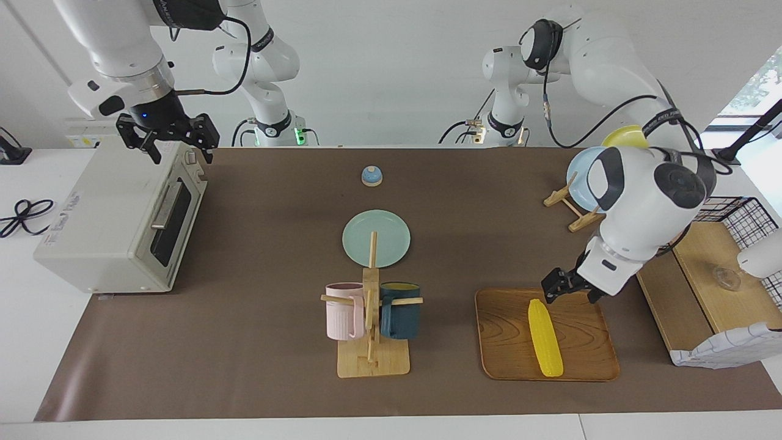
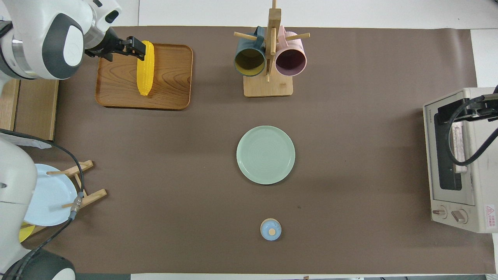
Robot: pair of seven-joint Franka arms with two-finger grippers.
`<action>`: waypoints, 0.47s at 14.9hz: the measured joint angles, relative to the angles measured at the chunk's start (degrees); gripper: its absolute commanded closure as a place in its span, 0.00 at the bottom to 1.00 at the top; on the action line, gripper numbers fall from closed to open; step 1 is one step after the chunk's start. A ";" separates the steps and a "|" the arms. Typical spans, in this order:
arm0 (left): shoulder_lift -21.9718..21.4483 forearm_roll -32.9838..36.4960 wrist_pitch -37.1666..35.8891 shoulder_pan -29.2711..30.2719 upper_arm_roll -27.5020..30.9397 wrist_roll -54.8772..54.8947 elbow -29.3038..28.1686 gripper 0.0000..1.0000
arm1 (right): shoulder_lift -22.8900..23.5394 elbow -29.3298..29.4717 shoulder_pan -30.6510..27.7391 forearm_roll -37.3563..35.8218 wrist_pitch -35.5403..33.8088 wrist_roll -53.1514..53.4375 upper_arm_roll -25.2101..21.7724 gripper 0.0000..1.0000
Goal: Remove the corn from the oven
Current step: 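Open the left gripper and draw it back from the corn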
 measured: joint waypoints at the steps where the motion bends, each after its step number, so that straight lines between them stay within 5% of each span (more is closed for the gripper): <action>1: -3.78 0.00 -2.05 0.00 0.11 -0.28 -2.47 0.00 | 0.00 0.00 0.00 0.00 0.00 0.00 0.00 0.00; 7: -20.62 0.00 -20.05 0.01 0.29 -1.58 -9.88 0.00 | 0.00 0.03 0.03 0.00 0.00 0.00 0.11 0.00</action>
